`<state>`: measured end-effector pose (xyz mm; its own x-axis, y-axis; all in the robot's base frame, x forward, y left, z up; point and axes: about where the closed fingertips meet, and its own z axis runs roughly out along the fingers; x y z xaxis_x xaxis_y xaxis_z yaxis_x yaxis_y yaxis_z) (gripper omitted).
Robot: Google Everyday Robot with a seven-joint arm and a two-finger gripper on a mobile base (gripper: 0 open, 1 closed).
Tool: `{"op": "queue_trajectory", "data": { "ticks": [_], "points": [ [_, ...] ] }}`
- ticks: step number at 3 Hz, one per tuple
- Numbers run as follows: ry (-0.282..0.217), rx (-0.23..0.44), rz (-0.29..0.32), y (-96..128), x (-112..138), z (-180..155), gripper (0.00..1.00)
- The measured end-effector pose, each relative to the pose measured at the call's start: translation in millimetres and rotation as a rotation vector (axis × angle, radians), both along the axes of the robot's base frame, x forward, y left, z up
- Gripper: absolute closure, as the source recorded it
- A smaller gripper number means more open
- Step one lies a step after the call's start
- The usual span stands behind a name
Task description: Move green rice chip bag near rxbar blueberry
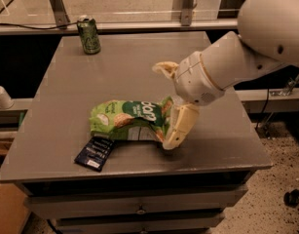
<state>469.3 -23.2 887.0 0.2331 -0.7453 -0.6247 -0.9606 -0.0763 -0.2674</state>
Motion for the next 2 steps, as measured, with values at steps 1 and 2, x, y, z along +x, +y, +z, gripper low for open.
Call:
{"op": "queue_trajectory", "data": {
  "ticks": [1, 2],
  "points": [
    [0.032, 0.043, -0.132, -56.7, 22.2, 8.8, 0.00],
    [0.023, 0.083, -0.264, -118.6, 44.1, 28.1, 0.00]
  ]
}}
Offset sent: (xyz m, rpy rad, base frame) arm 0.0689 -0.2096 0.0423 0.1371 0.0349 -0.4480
